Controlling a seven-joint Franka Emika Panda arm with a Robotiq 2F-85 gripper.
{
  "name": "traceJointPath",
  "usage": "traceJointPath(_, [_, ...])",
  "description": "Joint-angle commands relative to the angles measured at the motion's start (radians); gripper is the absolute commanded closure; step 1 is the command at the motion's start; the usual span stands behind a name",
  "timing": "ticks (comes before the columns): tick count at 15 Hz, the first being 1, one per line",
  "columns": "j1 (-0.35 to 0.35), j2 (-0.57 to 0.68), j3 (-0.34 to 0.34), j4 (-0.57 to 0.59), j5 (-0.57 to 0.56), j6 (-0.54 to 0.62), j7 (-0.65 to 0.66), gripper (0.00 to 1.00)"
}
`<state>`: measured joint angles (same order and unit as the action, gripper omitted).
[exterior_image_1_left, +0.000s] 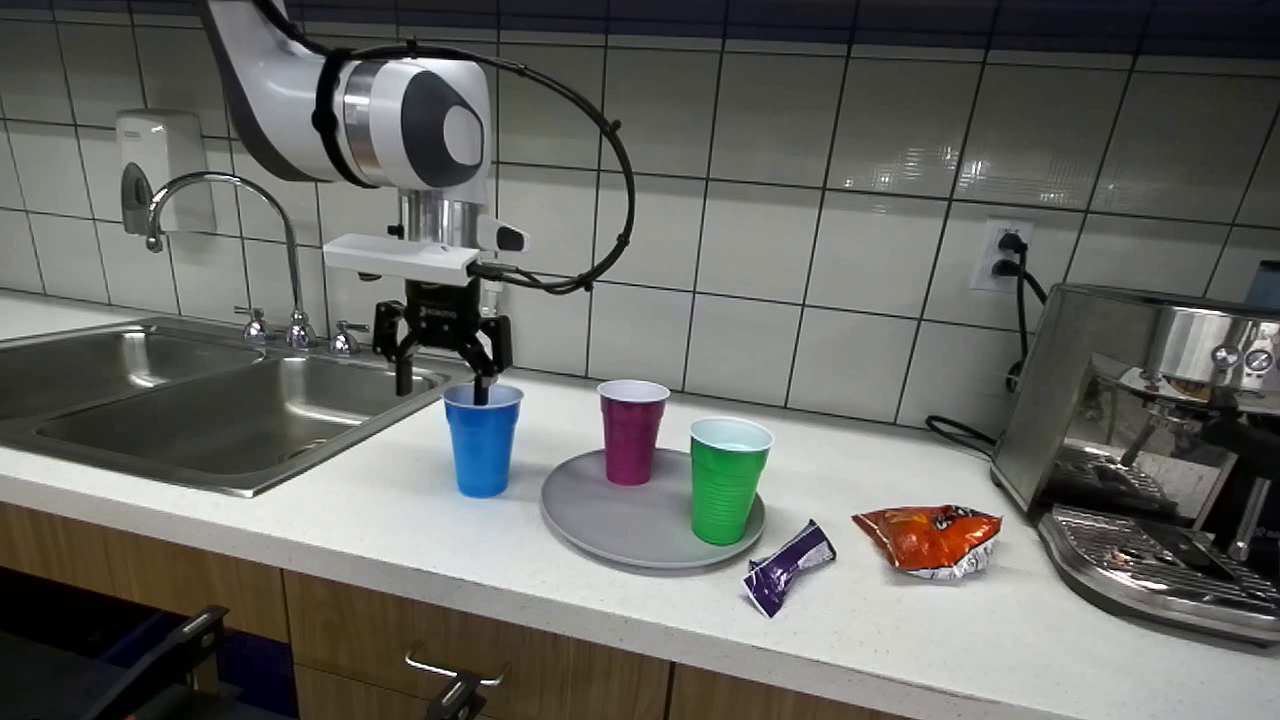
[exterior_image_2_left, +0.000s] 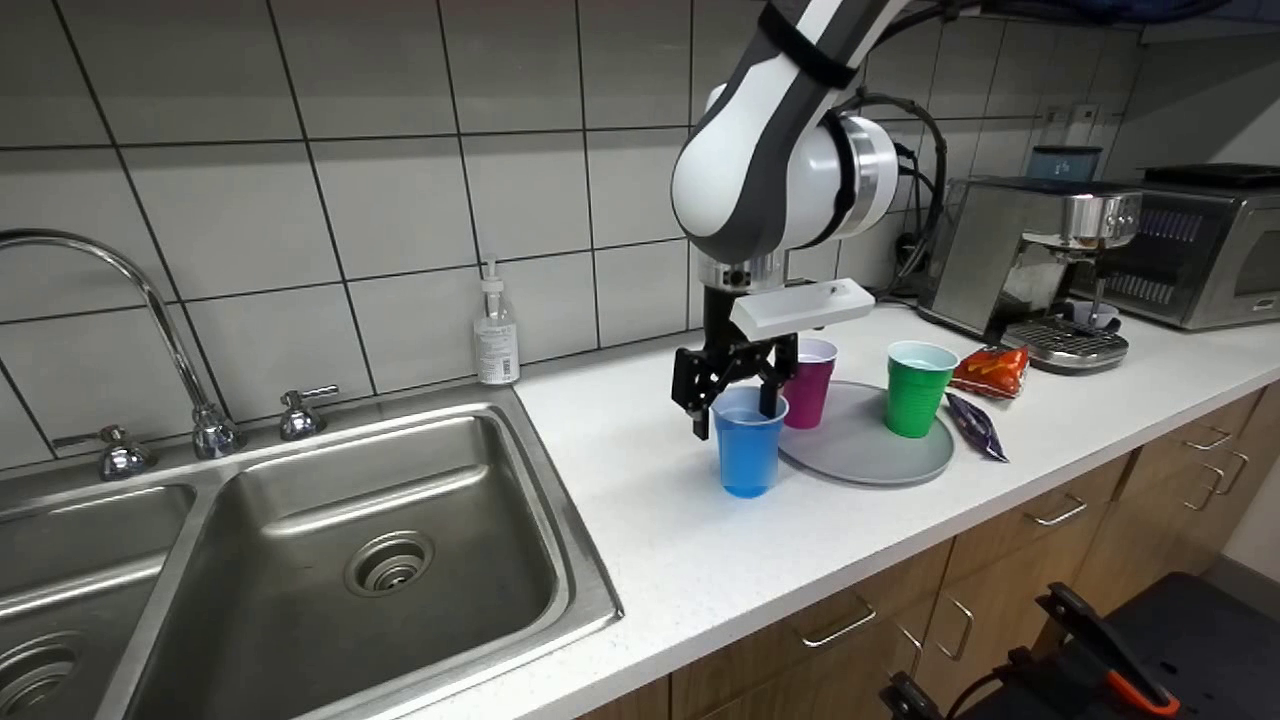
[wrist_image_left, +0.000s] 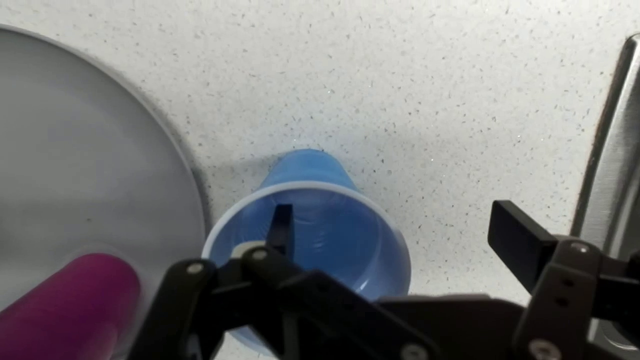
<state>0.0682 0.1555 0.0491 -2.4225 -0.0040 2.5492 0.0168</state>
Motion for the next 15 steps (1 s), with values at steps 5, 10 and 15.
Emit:
traceJointPath(5, [0.004, 0.034, -0.011, 0.047, -0.031, -0.039, 0.038, 0.0])
traceJointPath(10, [0.004, 0.045, -0.014, 0.058, -0.028, -0.036, 0.04, 0.44])
traceJointPath(15, [0.004, 0.047, -0.015, 0.062, -0.029, -0.036, 0.04, 0.82])
